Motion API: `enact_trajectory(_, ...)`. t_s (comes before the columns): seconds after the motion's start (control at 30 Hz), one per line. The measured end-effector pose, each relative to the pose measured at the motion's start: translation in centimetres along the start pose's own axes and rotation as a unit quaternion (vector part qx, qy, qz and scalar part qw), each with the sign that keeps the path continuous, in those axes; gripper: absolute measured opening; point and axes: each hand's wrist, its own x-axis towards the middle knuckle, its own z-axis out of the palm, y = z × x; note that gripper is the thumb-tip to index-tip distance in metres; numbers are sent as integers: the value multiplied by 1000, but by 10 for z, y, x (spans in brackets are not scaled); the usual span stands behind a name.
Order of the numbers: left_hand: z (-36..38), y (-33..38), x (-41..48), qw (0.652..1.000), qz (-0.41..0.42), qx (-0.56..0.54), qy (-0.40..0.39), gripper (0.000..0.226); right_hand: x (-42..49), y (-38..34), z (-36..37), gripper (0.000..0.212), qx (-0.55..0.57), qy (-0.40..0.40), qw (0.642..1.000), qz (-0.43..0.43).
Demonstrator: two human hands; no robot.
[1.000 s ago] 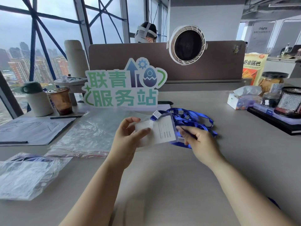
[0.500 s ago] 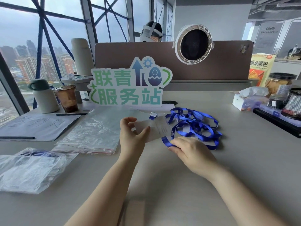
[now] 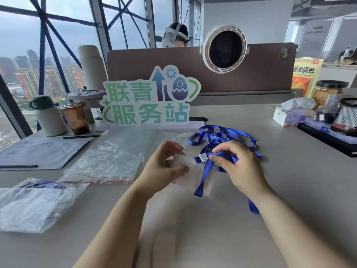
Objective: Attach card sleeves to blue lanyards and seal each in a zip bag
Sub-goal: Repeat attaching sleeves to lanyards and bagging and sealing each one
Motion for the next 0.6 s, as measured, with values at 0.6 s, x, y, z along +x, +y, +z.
enact_trajectory(0.6,4,-9,12,958,-40,-242,147,37,-5,7,14,13,16,-171,970,171)
